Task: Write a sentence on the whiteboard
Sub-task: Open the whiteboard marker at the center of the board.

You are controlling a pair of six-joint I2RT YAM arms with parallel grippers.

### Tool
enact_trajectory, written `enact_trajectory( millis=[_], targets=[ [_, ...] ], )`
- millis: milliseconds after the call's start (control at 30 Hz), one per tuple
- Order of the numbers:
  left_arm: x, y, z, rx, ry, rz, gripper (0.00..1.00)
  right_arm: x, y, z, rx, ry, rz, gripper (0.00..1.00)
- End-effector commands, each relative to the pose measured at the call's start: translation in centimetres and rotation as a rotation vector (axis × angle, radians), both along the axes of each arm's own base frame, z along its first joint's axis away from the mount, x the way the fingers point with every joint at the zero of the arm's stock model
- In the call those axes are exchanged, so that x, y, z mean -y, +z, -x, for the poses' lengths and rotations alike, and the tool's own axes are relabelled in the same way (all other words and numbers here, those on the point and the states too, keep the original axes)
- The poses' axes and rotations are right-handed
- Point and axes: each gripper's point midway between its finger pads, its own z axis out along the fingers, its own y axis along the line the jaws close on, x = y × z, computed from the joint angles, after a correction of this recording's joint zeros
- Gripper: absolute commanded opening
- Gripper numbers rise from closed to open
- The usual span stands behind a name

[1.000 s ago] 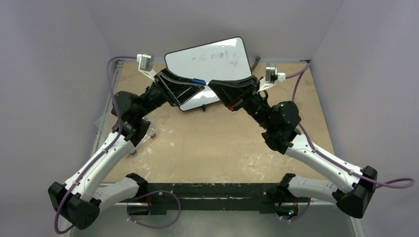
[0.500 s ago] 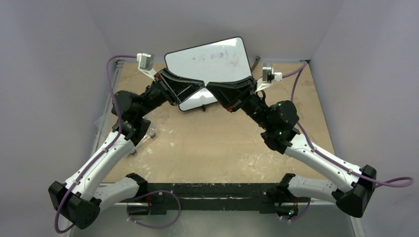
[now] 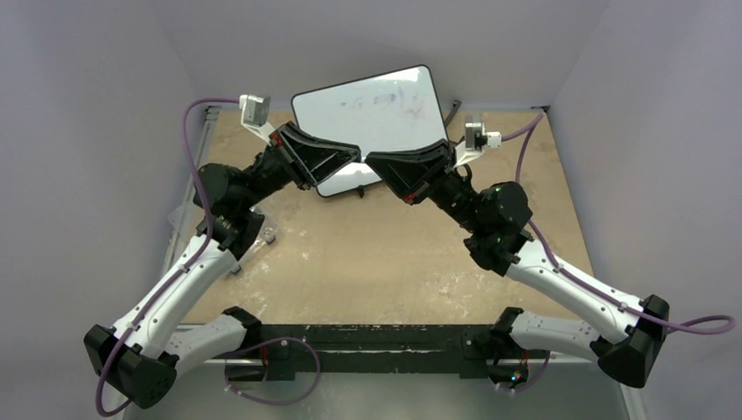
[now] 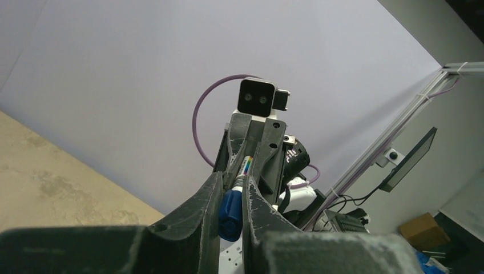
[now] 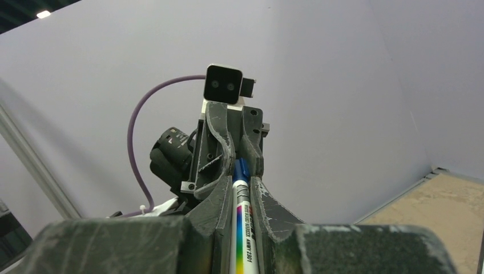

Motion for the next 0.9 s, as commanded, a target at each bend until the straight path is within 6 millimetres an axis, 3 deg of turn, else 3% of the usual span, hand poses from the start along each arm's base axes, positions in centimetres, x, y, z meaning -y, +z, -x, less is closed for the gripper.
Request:
enact_trajectory(
  millis=[0,133,400,867],
  targets=[
    [-0.8,1.8,1.5,0.117,0.007,0.017,0.0,0.6,-0.1,-0.2,-0.002,-0.028,-0.004,0.0],
    [-1.1,0.2,2.7,0.16,0.013,-0.037,0.0,0.9,-0.6,-0.1,-0.035,-0.023,-0.011,0.0],
    [-2.0,-2.9,2.8,0.182,0.094,-0.115,0.0,1.5,-3.4,-0.8,-0.173,-0.035,-0.026,0.0],
    [-3.0,-3.7,1.6,0.187,0.211,-0.171,0.0,3.4,-4.3,-0.8,-0.268,-0.091,-0.011,0.0]
  ],
)
